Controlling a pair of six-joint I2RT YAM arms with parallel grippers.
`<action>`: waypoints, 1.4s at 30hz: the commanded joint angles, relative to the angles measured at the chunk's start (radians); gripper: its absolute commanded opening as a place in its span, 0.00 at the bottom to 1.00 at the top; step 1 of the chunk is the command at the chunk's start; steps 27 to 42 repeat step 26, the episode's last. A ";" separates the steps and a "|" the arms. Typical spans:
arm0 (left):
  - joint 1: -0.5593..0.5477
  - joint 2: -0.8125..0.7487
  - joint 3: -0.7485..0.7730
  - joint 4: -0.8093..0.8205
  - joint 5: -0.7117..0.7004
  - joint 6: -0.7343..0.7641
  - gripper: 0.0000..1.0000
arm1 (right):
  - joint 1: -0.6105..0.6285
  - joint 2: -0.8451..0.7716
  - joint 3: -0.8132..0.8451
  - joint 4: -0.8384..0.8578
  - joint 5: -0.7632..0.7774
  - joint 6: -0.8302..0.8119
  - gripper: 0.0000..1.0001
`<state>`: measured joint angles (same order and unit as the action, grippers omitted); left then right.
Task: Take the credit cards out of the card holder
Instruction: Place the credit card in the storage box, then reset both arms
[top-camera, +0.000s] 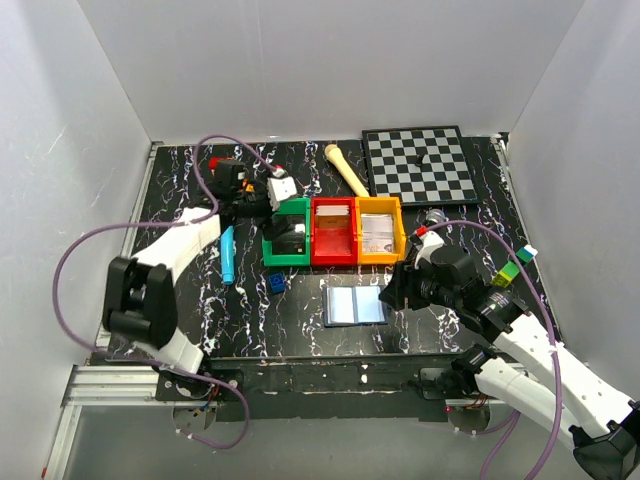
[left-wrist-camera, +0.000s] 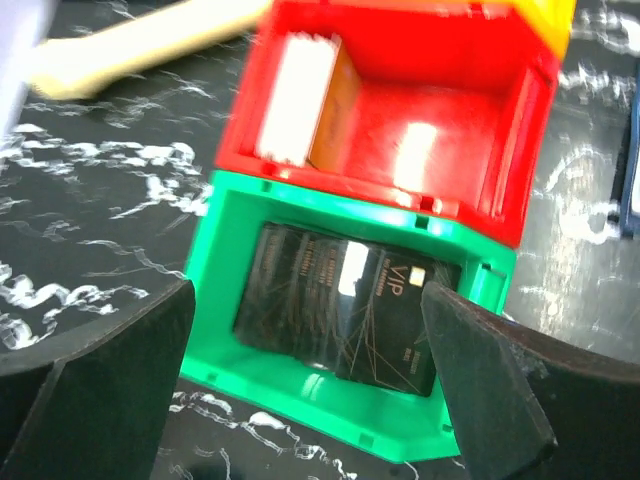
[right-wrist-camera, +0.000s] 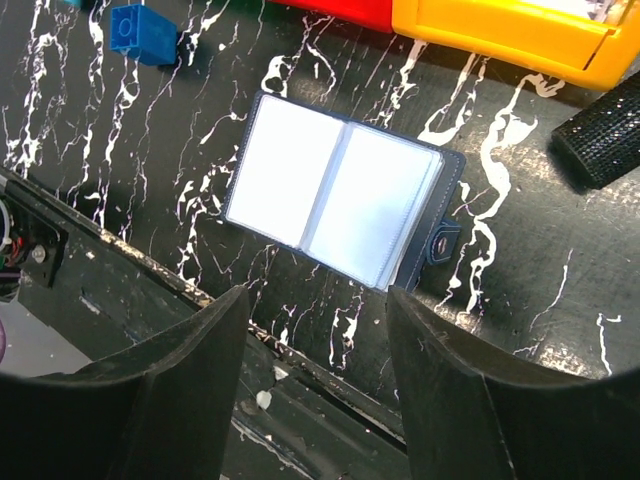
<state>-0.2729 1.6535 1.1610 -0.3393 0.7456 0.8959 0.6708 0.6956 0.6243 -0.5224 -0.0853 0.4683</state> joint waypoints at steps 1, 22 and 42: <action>-0.026 -0.237 -0.079 0.237 -0.224 -0.483 0.98 | 0.004 -0.007 0.041 -0.007 0.061 0.000 0.66; -0.015 -0.938 -0.500 -0.161 -0.606 -1.499 0.98 | 0.004 -0.097 0.178 -0.215 0.371 -0.046 0.70; -0.015 -0.954 -0.436 -0.207 -0.660 -1.477 0.98 | 0.004 -0.071 0.206 -0.214 0.375 -0.037 0.71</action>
